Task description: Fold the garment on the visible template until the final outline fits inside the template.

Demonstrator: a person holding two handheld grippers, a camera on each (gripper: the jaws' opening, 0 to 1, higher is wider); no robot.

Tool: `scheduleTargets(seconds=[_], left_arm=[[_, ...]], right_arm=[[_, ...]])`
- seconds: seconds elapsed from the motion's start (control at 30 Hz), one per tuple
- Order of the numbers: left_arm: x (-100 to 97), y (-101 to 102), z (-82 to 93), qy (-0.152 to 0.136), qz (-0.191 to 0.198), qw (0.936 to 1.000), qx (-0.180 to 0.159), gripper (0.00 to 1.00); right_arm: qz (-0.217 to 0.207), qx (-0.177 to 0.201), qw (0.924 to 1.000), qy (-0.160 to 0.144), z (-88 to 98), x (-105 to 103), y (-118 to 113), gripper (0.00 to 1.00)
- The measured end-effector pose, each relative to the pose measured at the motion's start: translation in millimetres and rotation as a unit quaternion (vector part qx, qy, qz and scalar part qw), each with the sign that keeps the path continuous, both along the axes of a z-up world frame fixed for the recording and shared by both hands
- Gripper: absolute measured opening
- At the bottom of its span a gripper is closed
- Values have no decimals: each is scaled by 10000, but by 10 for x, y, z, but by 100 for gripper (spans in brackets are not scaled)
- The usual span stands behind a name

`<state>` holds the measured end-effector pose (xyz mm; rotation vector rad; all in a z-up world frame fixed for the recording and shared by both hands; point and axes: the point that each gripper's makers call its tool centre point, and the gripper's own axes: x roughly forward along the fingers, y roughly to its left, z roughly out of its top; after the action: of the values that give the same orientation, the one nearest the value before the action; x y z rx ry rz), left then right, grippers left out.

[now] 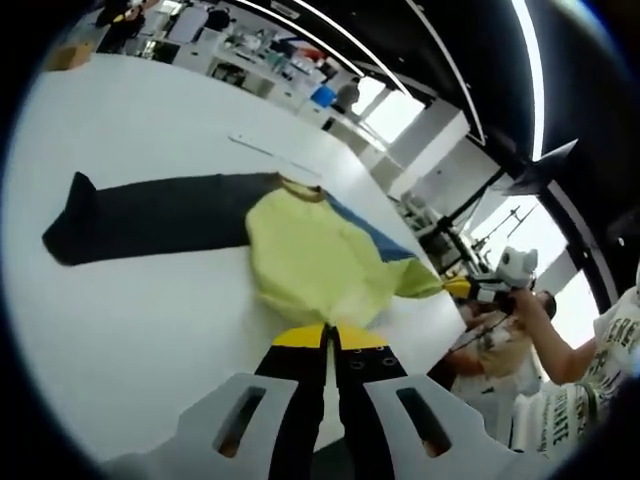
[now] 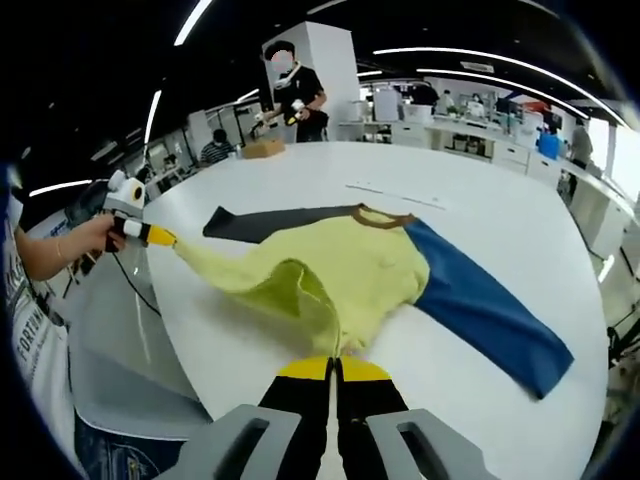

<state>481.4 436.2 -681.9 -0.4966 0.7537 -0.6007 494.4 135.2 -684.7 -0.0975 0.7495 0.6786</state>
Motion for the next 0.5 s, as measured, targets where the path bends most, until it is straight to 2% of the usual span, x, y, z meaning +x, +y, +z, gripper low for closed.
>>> scheduleTargets(seconds=[0.2,0.5], left_arm=[[-52,59,-25,73,135,9999,-60,0],[-159,75,-78,296,134,9995,-28,0]], right_arm=[[-297,-41,9995,-9,-15,-23,-154,0],[-351,-117,9993,-47,37,-107,-244,0]])
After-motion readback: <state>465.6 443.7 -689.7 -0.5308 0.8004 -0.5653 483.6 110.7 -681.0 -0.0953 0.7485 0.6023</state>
